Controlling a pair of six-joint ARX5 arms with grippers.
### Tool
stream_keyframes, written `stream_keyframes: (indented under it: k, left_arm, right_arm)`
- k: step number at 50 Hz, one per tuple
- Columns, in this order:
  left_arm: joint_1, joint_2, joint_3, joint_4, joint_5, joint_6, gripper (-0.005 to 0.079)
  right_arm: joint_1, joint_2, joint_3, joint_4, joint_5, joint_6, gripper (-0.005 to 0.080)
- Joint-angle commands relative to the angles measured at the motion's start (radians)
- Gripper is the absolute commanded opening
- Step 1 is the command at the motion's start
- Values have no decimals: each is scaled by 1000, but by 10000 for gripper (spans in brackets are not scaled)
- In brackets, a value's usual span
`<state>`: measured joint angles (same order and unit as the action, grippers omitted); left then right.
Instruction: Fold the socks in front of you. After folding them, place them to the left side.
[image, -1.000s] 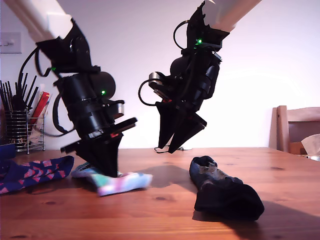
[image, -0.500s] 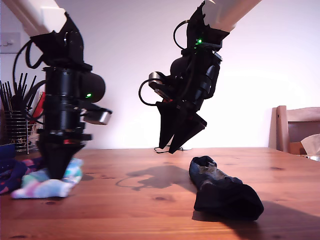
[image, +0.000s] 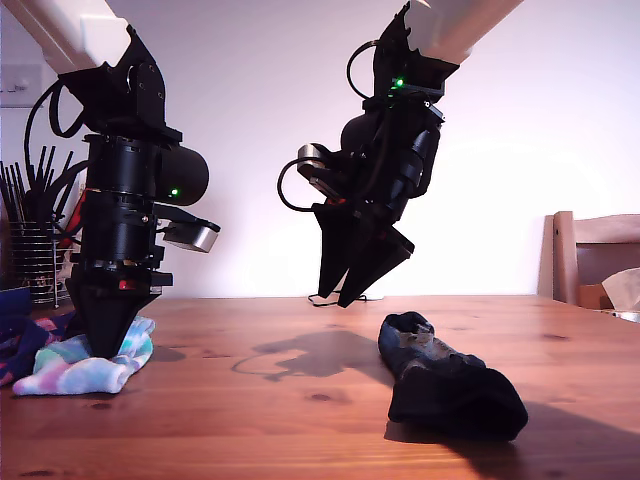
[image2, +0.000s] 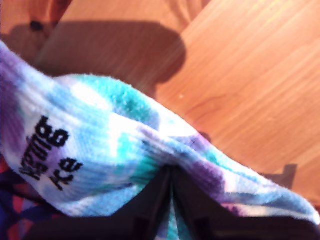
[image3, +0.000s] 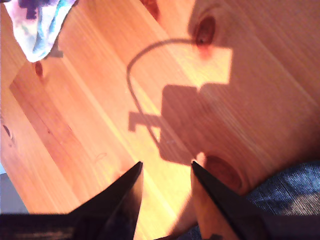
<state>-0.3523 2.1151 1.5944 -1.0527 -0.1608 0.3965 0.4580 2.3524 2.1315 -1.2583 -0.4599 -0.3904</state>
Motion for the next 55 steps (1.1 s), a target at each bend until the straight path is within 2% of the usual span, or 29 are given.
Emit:
stream_keyframes:
  k: [1, 13, 17, 22, 27, 30, 33, 38, 40, 48, 55]
  left_arm:
    - [-4, 43, 34, -11, -8, 4, -9]
    - [-20, 43, 182, -114, -3, 3, -9]
    - [-28, 43, 216, -136, 29, -12, -9]
    - [-35, 43, 235, -128, 224, -58, -8]
    - [-48, 43, 235, -117, 429, -57, -8]
    - [-58, 43, 235, -104, 530, -38, 3]
    - [-65, 43, 235, -98, 603, 9, 29]
    - [-82, 43, 235, -101, 663, 62, 47]
    - [-90, 43, 235, -97, 678, 82, 47]
    - [-104, 43, 235, 4, 704, 89, 38]
    - [-103, 43, 235, 207, 776, 83, -4]
  right_arm:
    - [-2, 0, -25, -5, -2, -4, 270]
    - [-2, 0, -25, -1, -2, -11, 270]
    - [-3, 0, -25, 1, -1, -18, 270]
    - [-10, 0, -24, 5, 8, -56, 270]
    - [-28, 0, -24, 21, 32, -65, 270]
    - [-44, 0, -24, 32, 33, -88, 265]
    - [-64, 0, -24, 31, 32, -89, 224]
    - [-97, -1, -24, 32, 30, -89, 81]
    - [-110, 0, -24, 41, 24, -89, -9]
    - [-130, -1, -24, 119, -37, -84, -11]
    - [-128, -1, -24, 327, -40, -34, -11]
